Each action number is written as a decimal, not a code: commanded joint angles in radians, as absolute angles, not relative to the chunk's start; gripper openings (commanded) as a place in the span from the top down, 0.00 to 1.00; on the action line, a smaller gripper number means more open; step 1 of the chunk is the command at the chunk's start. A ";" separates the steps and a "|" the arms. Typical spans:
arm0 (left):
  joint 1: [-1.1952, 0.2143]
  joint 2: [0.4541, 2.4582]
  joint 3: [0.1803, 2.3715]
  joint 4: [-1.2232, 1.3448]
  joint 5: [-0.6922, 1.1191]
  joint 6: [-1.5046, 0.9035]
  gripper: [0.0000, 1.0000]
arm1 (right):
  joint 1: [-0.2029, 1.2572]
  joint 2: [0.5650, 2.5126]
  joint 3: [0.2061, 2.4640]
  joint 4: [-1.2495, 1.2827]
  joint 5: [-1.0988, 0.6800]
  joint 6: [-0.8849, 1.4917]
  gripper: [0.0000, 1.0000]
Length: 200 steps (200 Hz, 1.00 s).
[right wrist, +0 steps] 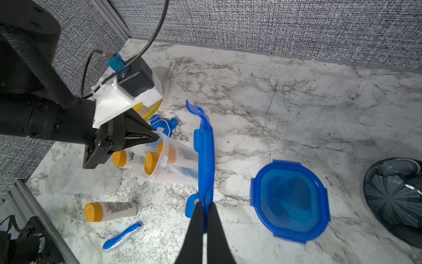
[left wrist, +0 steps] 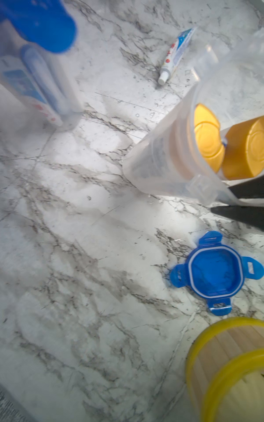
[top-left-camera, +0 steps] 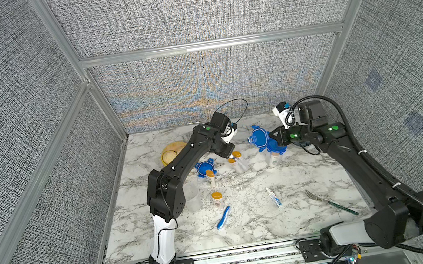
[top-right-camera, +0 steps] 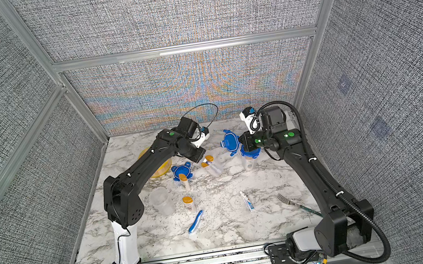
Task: Pack away toiletry kits
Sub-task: Place the container at the center of the board.
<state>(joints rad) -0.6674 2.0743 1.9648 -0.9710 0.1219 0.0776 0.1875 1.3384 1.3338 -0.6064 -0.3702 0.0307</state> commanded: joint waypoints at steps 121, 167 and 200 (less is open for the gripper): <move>-0.752 1.997 1.937 -0.994 -0.024 -0.003 0.25 | 0.155 1.259 1.255 -0.619 -0.339 0.025 1.00; -0.747 1.639 1.533 -0.441 -0.074 0.096 0.18 | 0.158 1.207 1.167 -0.389 -0.549 -0.145 1.00; -0.738 1.428 1.124 0.143 0.096 0.300 0.15 | 0.157 1.239 1.171 -0.252 -0.739 -0.236 1.00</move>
